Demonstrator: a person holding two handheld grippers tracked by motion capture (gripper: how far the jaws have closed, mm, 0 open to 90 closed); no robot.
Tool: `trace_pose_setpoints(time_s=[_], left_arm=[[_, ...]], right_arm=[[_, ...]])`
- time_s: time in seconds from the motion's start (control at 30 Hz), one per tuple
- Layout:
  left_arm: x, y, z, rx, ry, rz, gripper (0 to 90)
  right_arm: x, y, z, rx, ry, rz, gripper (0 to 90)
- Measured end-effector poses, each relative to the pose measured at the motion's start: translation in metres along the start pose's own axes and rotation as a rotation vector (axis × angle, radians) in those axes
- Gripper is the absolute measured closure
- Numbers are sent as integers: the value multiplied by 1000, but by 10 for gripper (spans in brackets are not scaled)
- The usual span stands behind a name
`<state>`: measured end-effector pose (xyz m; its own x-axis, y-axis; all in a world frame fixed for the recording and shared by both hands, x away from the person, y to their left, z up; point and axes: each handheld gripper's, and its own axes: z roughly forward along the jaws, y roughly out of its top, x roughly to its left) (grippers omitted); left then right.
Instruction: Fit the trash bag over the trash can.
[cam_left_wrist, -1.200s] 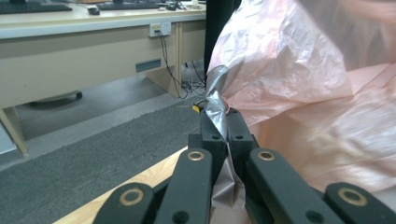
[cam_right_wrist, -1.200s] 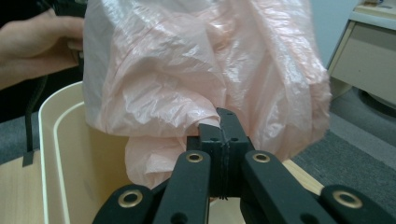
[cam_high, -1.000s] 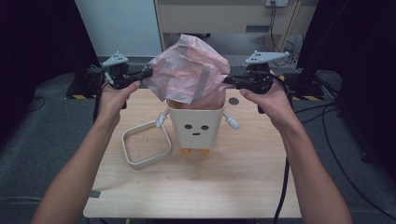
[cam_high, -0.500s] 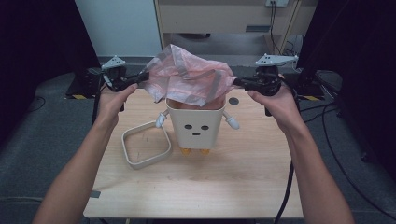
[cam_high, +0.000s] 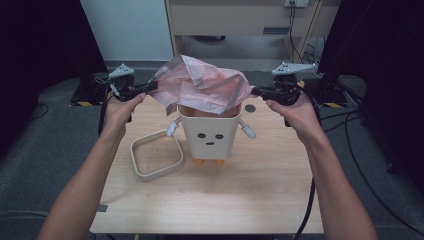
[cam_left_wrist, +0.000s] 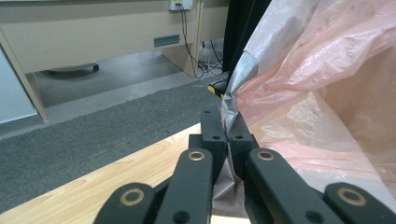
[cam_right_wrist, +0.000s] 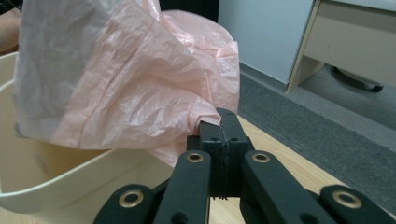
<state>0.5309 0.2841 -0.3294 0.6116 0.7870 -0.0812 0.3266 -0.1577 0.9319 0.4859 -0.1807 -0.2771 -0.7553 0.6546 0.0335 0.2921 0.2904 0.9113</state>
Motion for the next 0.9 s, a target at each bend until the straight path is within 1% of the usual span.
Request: trace_pose_setpoints(time_s=[0.03, 0.1, 0.13, 0.17, 0.23, 0.3, 0.4, 0.43, 0.47, 0.53, 0.57, 0.6, 0.67, 0.7, 0.73, 0.77, 0.8, 0.83, 0.9], left_arm=[[0, -1, 1, 2, -6, -5, 893], [0, -2, 1, 0, 0, -2, 893], [0, -3, 1, 5, -8, -8, 893], [0, -4, 2, 4, -5, -3, 893], [0, -6, 4, 14, -13, -8, 893], [-1, -10, 6, 22, -11, -3, 893], [-2, -15, 9, 30, -25, -13, 893], [-2, -16, 9, 28, -19, -9, 893], [-2, -17, 10, 30, -27, -16, 893], [-2, -20, 11, 30, -31, -18, 893], [-2, -21, 11, 29, -26, -14, 893], [-2, -23, 12, 30, -33, -21, 893], [-2, -25, 12, 30, -26, -16, 893], [-3, -26, 13, 36, -32, -17, 893], [-3, -27, 13, 36, -25, -12, 893], [-4, -28, 14, 36, -32, -16, 893], [-4, -29, 13, 32, -28, -13, 893], [-4, -30, 14, 30, -35, -19, 893], [-4, -32, 13, 24, -37, -26, 893]], right_arm=[[0, -1, 1, 2, 2, 1, 900], [-2, -3, 2, -3, 2, 7, 900], [-2, -4, 2, -3, 2, 12, 900], [-3, -5, 3, -1, 3, 14, 900], [-2, -6, 5, 5, 7, 16, 900], [-1, -7, 6, 8, 7, 16, 900], [0, -7, 8, 11, 10, 18, 900], [0, -8, 8, 10, 10, 18, 900], [0, -8, 8, 10, 11, 20, 900], [0, -8, 8, 9, 12, 21, 900], [-1, -8, 8, 9, 13, 20, 900], [-1, -8, 8, 9, 13, 19, 900], [0, -8, 8, 9, 13, 18, 900], [0, -8, 8, 10, 14, 17, 900], [0, -8, 8, 10, 13, 16, 900], [0, -8, 8, 12, 13, 18, 900], [0, -9, 8, 13, 14, 17, 900], [0, -9, 9, 12, 15, 17, 900], [0, -10, 10, 9, 19, 25, 900]])
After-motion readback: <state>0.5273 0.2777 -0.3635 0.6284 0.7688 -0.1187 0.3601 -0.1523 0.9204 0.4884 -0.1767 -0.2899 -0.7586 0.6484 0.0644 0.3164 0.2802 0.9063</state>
